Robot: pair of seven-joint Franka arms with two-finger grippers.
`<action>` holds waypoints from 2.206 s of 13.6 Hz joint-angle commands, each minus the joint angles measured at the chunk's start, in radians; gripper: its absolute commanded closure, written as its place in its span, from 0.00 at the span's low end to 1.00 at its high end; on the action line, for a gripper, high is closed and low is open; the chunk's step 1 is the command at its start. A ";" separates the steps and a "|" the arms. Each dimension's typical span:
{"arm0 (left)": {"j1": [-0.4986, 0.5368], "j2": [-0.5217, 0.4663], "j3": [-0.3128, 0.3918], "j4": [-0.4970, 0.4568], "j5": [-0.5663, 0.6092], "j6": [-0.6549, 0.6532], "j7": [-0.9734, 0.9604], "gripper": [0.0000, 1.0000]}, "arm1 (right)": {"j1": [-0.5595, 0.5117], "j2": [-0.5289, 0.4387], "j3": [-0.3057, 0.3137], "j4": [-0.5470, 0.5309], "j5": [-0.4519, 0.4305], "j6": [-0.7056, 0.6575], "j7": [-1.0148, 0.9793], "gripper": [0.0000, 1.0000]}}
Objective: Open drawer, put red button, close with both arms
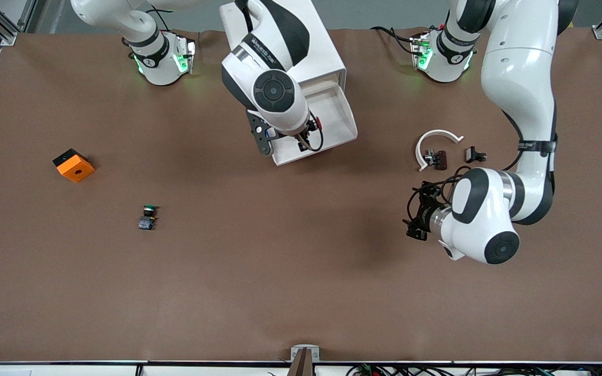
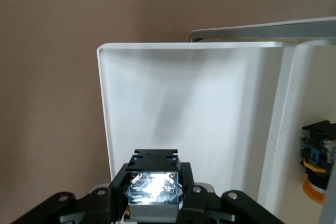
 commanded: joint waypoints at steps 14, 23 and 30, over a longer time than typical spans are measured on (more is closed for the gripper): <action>-0.050 -0.407 -0.134 -0.469 0.279 0.276 0.507 0.00 | 0.057 0.070 -0.014 -0.049 -0.020 0.083 0.002 0.74; -0.043 -0.455 -0.266 -0.678 0.272 0.457 0.506 0.00 | 0.029 0.011 -0.014 -0.037 -0.014 0.011 -0.001 0.00; -0.047 -0.464 -0.374 -0.797 0.267 0.589 0.484 0.00 | -0.056 -0.178 -0.021 -0.037 -0.021 -0.160 -0.184 0.00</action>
